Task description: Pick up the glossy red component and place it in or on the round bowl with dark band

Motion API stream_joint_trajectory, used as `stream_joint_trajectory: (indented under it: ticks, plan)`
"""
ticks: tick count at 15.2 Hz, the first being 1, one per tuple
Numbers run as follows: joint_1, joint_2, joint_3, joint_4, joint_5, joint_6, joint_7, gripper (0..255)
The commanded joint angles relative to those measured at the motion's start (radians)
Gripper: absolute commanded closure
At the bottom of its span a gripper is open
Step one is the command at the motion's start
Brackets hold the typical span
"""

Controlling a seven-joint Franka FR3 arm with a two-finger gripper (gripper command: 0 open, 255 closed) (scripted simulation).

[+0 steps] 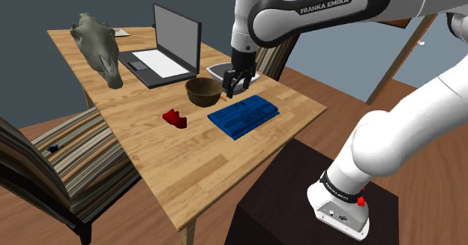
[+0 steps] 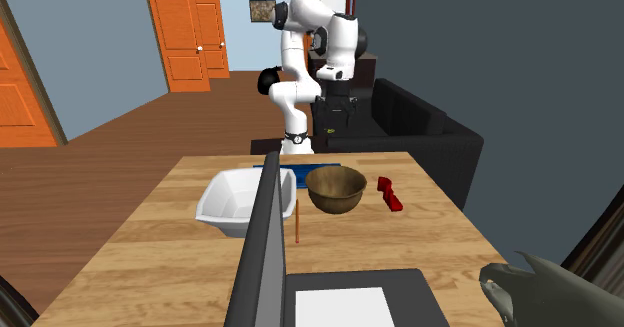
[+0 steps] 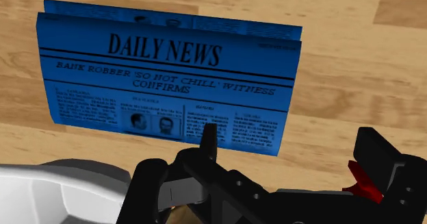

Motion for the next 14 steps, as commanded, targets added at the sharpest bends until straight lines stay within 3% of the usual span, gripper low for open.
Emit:
stream_joint_trajectory:
  ticks: [1, 14]
  plan:
    - [0.004, 0.063, 0.017, 0.021, 0.005, 0.049, 0.032, 0]
    - [0.048, 0.539, 0.074, 0.341, -0.056, 0.241, 0.235, 0]
